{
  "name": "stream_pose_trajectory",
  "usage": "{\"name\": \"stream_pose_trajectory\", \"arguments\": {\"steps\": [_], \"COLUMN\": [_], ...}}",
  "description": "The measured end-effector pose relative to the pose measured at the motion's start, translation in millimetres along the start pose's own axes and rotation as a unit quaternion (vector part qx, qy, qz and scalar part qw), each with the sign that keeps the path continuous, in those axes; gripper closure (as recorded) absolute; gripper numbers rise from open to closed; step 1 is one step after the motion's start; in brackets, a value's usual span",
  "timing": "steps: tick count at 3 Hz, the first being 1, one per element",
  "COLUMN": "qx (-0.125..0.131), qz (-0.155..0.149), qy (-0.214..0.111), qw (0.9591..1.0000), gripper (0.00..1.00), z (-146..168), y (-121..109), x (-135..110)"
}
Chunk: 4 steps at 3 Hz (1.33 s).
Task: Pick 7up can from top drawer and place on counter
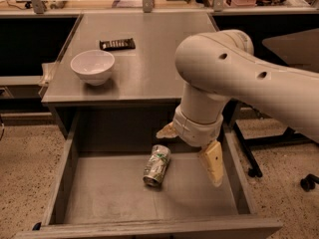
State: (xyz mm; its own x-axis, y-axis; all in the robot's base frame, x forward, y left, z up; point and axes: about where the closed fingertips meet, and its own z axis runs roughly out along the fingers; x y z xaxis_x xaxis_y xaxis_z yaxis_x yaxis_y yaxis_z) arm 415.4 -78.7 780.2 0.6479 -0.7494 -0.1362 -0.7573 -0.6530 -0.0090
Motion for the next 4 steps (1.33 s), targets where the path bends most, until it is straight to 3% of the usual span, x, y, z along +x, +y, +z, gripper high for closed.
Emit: {"name": "stream_pose_trajectory", "arguments": {"steps": [1, 2, 3, 4], "qx": [0.000, 0.012, 0.027, 0.032], "qz": [0.000, -0.056, -0.188, -0.294], "qy": [0.000, 0.027, 0.067, 0.086], "qw": [1.0000, 0.9980, 0.9795, 0.9514], "gripper": [0.00, 0.00, 0.00, 0.00], "z": [-0.1, 8.1, 30.2, 62.0], "y": [0.0, -17.4, -60.9, -89.8], "x": [0.0, 6.5, 8.3, 10.3]}}
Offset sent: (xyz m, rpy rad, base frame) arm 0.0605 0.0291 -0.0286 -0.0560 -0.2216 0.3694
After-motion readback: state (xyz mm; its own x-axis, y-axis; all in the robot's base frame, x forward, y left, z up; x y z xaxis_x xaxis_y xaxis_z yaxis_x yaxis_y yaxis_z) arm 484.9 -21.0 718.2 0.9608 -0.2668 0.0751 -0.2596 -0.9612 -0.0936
